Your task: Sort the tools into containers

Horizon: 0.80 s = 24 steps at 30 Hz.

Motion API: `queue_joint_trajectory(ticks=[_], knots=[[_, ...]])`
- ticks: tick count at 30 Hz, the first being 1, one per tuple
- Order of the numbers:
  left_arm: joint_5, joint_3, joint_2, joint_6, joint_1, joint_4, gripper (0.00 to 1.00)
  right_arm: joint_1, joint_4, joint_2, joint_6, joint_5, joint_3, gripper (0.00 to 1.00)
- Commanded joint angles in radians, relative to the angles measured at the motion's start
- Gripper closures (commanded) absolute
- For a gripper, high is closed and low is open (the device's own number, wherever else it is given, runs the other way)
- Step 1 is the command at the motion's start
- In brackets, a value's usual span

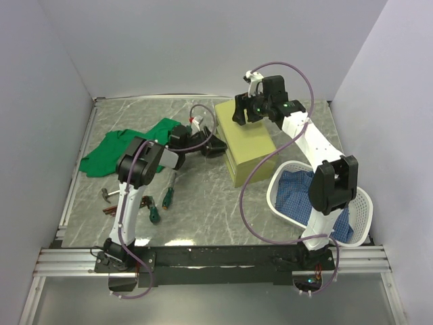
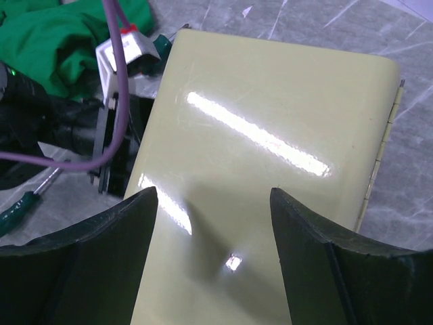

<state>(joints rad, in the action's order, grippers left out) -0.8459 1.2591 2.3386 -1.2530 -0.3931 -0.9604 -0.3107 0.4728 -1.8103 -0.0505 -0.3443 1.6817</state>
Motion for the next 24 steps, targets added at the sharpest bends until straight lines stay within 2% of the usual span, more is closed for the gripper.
queue_joint_trajectory(ticks=[1,8,10,11,12,13,19,21,24], knots=[[-0.09,0.034,0.013,-0.049,-0.055,-0.167,0.5,-0.004,0.073,-0.047,-0.015,0.016,-0.014,0.24],[-0.073,0.025,0.011,-0.014,-0.058,-0.097,0.57,-0.004,0.066,-0.035,-0.023,0.021,-0.031,0.24],[-0.073,0.029,0.008,0.007,-0.059,-0.054,0.7,-0.005,0.067,-0.035,-0.029,0.03,-0.036,0.24],[-0.073,0.026,0.002,0.012,-0.055,-0.041,0.8,-0.004,0.069,-0.037,-0.032,0.04,-0.037,0.24],[-0.073,0.01,-0.005,0.032,-0.053,-0.029,0.95,-0.005,0.07,-0.038,-0.035,0.042,-0.039,0.25],[-0.071,-0.001,-0.027,0.041,-0.05,0.006,0.98,-0.004,0.072,-0.041,-0.044,0.044,-0.037,0.25],[-0.114,-0.047,-0.143,0.161,0.014,0.188,0.99,-0.004,0.098,-0.061,-0.08,0.065,-0.066,0.3],[-0.169,-0.052,-0.156,0.213,0.045,0.323,0.99,-0.004,0.096,-0.061,-0.089,0.082,-0.092,0.3],[-0.191,-0.128,-0.202,0.291,0.088,0.409,0.99,-0.001,0.096,-0.06,-0.097,0.077,-0.108,0.3]])
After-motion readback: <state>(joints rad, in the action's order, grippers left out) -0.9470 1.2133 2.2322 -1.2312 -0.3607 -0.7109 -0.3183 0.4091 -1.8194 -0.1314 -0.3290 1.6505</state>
